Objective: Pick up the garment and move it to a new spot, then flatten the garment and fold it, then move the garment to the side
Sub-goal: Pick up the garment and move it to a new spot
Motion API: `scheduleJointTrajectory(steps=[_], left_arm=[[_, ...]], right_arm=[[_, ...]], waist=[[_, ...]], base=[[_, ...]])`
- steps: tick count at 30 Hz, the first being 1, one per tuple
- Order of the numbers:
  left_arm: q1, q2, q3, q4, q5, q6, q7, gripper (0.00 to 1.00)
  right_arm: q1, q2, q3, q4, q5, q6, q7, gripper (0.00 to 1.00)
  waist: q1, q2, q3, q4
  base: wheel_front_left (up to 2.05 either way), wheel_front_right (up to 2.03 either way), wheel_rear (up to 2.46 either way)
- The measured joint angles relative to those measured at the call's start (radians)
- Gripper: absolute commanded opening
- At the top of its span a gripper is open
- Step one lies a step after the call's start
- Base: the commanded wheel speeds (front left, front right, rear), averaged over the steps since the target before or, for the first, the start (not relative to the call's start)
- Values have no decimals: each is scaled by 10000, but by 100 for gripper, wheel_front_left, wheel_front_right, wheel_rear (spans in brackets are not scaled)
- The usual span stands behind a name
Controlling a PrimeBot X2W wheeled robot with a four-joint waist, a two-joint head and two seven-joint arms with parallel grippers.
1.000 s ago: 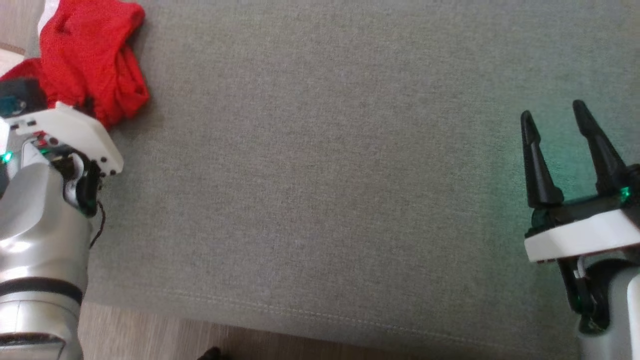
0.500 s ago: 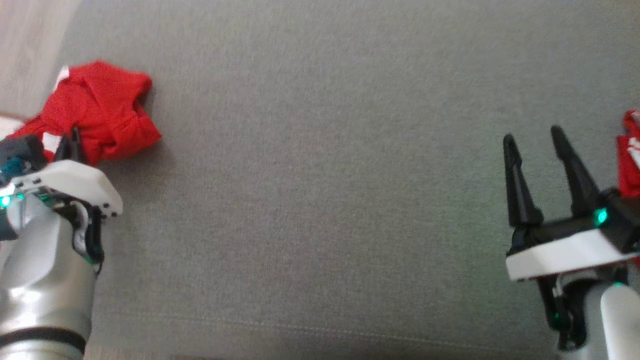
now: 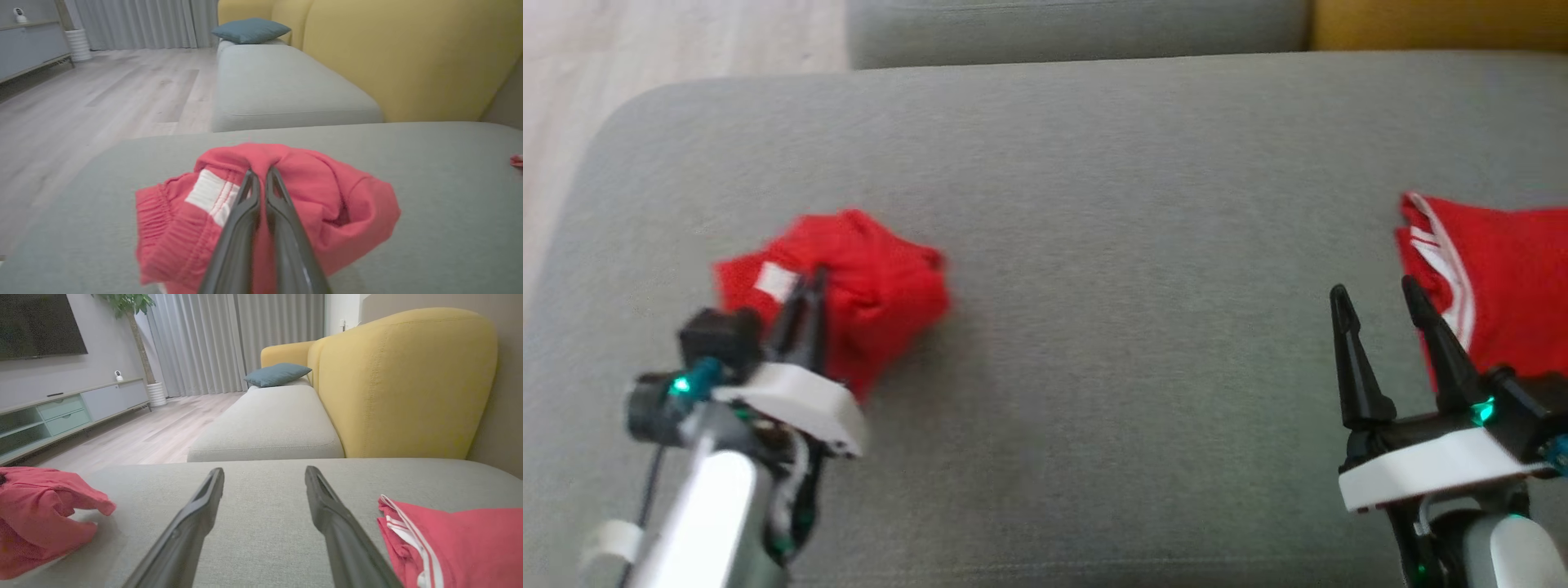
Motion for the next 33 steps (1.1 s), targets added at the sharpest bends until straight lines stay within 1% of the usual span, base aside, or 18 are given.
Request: scheduleJointTrajectory(steps=[3, 7, 8, 13, 14, 15, 19, 21, 25, 28, 31, 33], left_arm=[[244, -232, -466, -731, -4, -65, 276, 0], [164, -805, -1310, -930, 13, -339, 376, 0], [-14, -1066, -1682, -740, 94, -504, 372, 0], [-796, -1304, -2207, 454, 359, -717, 61, 0], [-915, -1333, -2257, 773, 395, -742, 33, 0], [-915, -1333, -2257, 773, 395, -742, 33, 0], [-1111, -1386, -2545, 1793, 453, -986, -109, 1], [-1176, -1423, -2614, 2059, 456, -989, -305, 100], [-1241, -1444, -2846, 2015, 629, -1070, -999, 100], [-1229, -1413, -2840, 1576, 717, -1049, -1503, 100], [-1105, -1348, -2681, 970, 761, -771, -1760, 100], [-948, -1266, -2366, 560, 761, -508, -1829, 100]], right_arm=[[0, 12, 21, 0, 0, 0, -2, 100], [-7, 19, 69, 54, 151, 0, -36, 100], [-14, 21, 90, 104, 182, 0, -77, 100], [-101, 23, 194, 255, 374, 0, -261, 100], [-104, 23, 211, 301, 430, 0, -270, 100], [-104, 23, 211, 301, 430, 0, -270, 100], [-110, 23, 307, 428, 516, 0, -407, 100], [-116, 25, 299, 510, 529, 0, -466, 100], [-120, 25, 297, 631, 587, 0, -520, 100], [-121, 25, 291, 635, 556, 0, -518, 100], [-121, 25, 263, 612, 487, 0, -504, 100], [-121, 25, 199, 568, 422, 0, -458, 100]], waist=[[0, 0, 14, -434], [0, 0, 83, -1075], [0, 0, 139, -1412], [0, 0, 376, -2202], [0, 0, 441, -2335], [0, 0, 441, -2335], [0, 0, 744, -2709], [0, 0, 859, -2800], [0, 0, 864, -2655], [0, 0, 779, -2392], [0, 0, 678, -2054], [0, 0, 608, -1799]], base=[[0, 0, 0], [0, 0, 0], [0, 0, 0], [0, 0, 0], [0, 0, 0], [0, 0, 0], [0, 0, 0], [0, 0, 0], [0, 0, 0], [0, 0, 0], [0, 0, 0], [0, 0, 0]])
